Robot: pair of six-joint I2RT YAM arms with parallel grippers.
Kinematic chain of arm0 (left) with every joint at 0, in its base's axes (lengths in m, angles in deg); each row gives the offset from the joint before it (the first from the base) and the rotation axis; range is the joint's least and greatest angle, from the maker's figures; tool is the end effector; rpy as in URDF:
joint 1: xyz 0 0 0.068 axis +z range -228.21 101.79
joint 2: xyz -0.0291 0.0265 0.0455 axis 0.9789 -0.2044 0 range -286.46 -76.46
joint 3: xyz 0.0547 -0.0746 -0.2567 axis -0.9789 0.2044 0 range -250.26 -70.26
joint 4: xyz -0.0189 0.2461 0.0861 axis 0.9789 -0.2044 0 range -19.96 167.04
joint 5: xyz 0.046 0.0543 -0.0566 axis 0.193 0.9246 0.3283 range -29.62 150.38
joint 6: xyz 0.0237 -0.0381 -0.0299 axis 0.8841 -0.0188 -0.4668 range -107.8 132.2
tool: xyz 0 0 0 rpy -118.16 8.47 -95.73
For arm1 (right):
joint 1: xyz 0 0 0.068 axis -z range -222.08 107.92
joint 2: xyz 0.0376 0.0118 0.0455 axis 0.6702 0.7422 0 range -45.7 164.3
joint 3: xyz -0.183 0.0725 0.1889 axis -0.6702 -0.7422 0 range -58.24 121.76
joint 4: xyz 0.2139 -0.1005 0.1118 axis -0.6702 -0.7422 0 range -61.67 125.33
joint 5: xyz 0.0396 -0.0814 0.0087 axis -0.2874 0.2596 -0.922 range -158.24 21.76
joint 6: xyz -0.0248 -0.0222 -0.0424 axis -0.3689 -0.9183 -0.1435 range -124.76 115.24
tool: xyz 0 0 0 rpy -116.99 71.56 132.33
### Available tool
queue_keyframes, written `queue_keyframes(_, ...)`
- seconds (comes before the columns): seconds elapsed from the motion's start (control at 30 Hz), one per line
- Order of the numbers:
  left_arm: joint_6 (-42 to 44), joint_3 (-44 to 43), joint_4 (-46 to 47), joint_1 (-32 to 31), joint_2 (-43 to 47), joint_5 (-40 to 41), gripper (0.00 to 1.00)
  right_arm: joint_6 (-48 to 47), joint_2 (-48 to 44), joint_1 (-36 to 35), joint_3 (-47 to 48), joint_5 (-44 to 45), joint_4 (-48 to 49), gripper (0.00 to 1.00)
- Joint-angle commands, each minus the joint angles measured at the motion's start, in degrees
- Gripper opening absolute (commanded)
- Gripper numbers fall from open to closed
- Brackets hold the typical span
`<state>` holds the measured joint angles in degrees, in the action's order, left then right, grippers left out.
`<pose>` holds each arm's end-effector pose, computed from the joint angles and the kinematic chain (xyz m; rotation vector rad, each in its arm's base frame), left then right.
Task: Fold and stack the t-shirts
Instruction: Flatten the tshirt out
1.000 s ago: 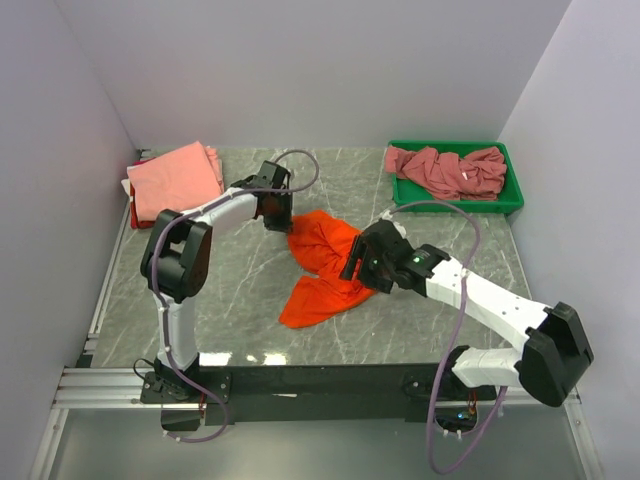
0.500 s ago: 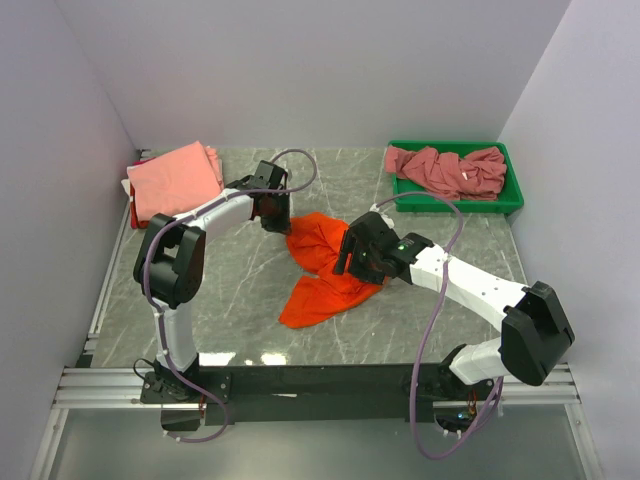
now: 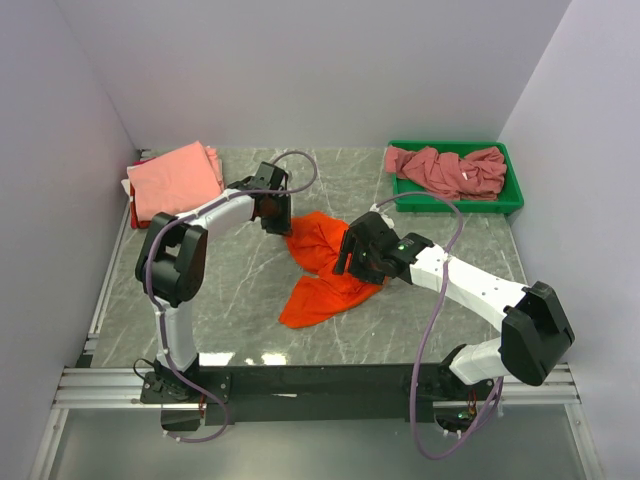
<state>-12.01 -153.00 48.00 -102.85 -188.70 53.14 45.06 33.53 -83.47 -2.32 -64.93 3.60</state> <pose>0.3797 -0.1792 0.1962 0.0572 2.6549 -0.4624 0.2131 0.1850 0.2413 0.2168 2.6143 0.5374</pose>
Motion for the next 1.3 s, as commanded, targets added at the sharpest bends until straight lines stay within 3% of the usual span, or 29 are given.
queue_keyframes(0.0,0.74,-1.81,-0.41,-0.32,-0.52,-0.05,0.24,-0.34,0.06,-0.45,0.94,-0.15,0.26,0.76)
queue_keyframes(0.33,1.7,-2.69,-2.34,-0.32,1.94,4.08,0.23,-0.52,0.85,-0.45,1.3,-0.67,0.08,0.76)
queue_keyframes(0.53,2.15,-3.3,-2.43,-0.23,0.8,2.77,0.05,-0.69,1.29,-0.45,1.73,-0.76,0.0,0.76)
queue_keyframes(0.6,2.15,-3.3,-2.25,-0.23,0.8,2.76,0.04,-0.69,1.29,-0.45,1.65,-0.85,0.0,0.76)
queue_keyframes(0.7,2.32,-3.66,-2.6,-0.23,0.8,3.81,0.11,-0.43,1.2,-0.45,1.3,-0.85,0.08,0.76)
queue_keyframes(0.83,2.23,-3.48,-2.08,-0.14,0.54,4.7,0.33,-0.43,1.11,-0.54,1.21,-1.11,0.26,0.76)
queue_keyframes(0.93,2.15,-3.39,-1.46,-0.14,-0.34,4.61,0.39,-0.34,0.85,-0.45,0.95,-1.11,0.26,0.76)
queue_keyframes(1.27,2.06,-4.09,0.3,-0.14,-3.06,1.18,0.4,0.01,0.23,-0.54,0.33,-1.03,0.17,0.76)
